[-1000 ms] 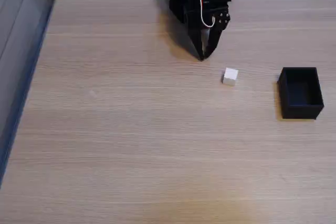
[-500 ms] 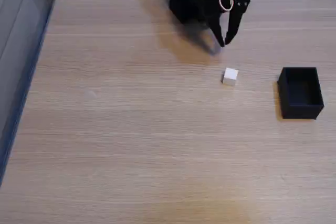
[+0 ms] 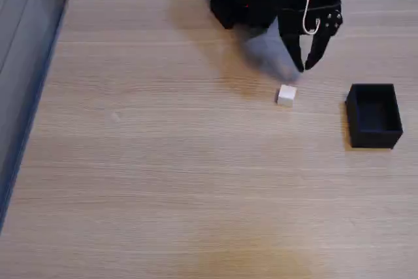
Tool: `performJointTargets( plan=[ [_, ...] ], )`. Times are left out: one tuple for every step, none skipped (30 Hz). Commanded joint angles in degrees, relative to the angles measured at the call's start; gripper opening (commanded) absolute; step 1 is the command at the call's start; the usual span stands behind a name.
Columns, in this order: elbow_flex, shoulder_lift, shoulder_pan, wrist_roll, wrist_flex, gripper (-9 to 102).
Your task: Pick a white block and place it in the black box.
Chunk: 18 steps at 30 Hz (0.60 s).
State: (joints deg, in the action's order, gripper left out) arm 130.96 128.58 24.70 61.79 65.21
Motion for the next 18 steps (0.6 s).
performJointTargets(
  plan=[
    [-2.99, -3.69, -2.72, -1.05, -1.05, 8],
    [-3.16, -4.57, -3.43, -1.05, -1.05, 10],
    [-3.25, -5.36, -4.22, -0.97, -1.05, 13],
    [-3.25, -5.98, -4.92, -0.97, -1.23, 15],
    [-3.16, -6.42, -5.62, -1.14, -1.41, 16],
    [-3.08, -6.86, -6.24, -1.58, -1.49, 17],
    [-2.90, -7.29, -6.86, -1.76, -1.49, 18],
    [-2.64, -7.73, -7.21, -1.85, -1.49, 18],
    [-2.64, -8.26, -7.56, -2.20, -1.49, 19],
    [-2.64, -8.96, -7.82, -2.64, -1.49, 19],
    [-2.72, -9.67, -8.00, -2.90, -1.41, 19],
    [-2.90, -10.46, -8.17, -3.08, -1.41, 20],
    [-3.08, -11.25, -8.26, -3.34, -1.41, 20],
    [-3.25, -11.95, -8.44, -3.43, -1.41, 20],
    [-3.43, -12.66, -8.53, -3.43, -1.41, 20],
    [-3.52, -13.27, -8.61, -3.43, -1.41, 20],
    [-3.52, -13.80, -8.70, -3.43, -1.41, 20],
    [-3.52, -14.24, -8.70, -3.52, -1.41, 20]
  ],
)
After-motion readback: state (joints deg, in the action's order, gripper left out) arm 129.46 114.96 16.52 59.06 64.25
